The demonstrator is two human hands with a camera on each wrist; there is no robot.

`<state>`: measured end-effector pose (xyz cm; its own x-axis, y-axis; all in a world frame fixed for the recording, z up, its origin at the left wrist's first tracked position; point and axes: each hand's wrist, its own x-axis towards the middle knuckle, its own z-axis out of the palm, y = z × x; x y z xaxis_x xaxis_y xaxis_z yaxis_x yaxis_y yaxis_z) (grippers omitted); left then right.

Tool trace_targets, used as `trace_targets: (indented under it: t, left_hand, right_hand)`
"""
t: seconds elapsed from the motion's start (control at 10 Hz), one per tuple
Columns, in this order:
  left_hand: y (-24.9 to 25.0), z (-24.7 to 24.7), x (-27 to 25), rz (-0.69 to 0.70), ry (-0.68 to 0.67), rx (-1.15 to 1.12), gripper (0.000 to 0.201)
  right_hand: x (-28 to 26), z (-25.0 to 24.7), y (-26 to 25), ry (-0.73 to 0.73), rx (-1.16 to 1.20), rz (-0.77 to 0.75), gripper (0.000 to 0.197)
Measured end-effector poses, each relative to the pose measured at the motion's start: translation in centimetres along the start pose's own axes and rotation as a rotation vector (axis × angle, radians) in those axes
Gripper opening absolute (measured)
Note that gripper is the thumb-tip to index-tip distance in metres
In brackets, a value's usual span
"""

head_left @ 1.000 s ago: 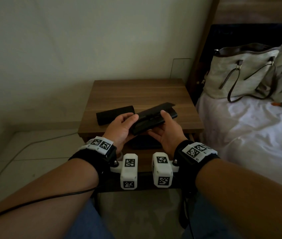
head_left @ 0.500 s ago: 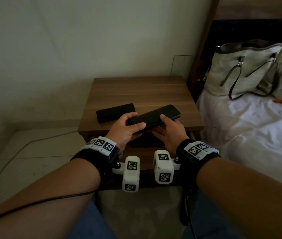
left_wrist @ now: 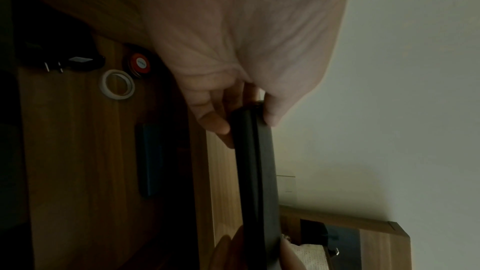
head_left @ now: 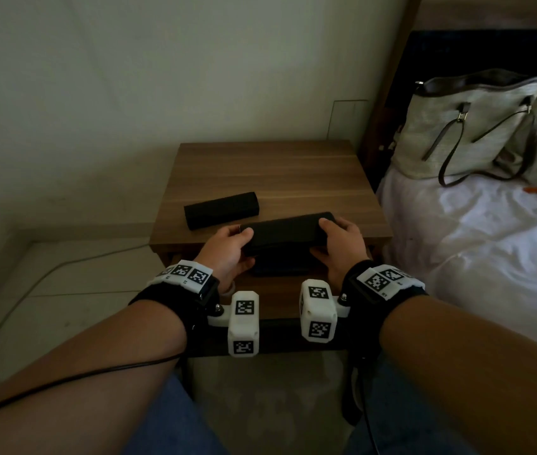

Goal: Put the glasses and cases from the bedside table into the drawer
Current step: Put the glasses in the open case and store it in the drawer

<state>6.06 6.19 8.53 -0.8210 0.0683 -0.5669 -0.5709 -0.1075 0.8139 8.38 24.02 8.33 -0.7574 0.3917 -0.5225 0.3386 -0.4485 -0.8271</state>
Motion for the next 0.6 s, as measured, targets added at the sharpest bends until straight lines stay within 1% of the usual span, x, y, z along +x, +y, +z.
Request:
trace_targets:
  t: [0.1, 0.2, 0.3, 0.4, 0.5, 0.6]
  left_hand:
    - [-0.4, -0.1, 0.3, -0.023, 0.025, 0.089, 0.039]
    - [-0.9, 0.1, 0.8, -0.096, 0.049, 0.166, 0.043]
    - [-1.8, 0.2, 1.0, -0.154, 0.079, 0.259, 0.04]
    - [-3.0, -0.1, 2.0, -0.133, 0.086, 0.374, 0.041]
    - [-3.5, -0.3, 3.4, -0.184, 0.089, 0.397, 0.041]
    - [-3.9, -0.1, 4.5, -0.219, 0.064, 0.398, 0.041]
  right_hand:
    - [0.5, -0.5, 0.6, 0.04, -0.156, 0.043, 0.042]
    - [0.7, -0.8, 1.5, 0.083, -0.329, 0.061, 0.047]
    - [1.1, -1.5, 2.2, 0.007, -0.708, 0.08, 0.063]
    - [2.6, -2.2, 3.8, 0.013, -0.531, 0.152, 0.049]
    - [3.3, -2.3, 4.7, -0.028, -0.557, 0.191, 0.047]
    - [4.4, -2.5, 4.7, -0.061, -0.627, 0.208, 0.046]
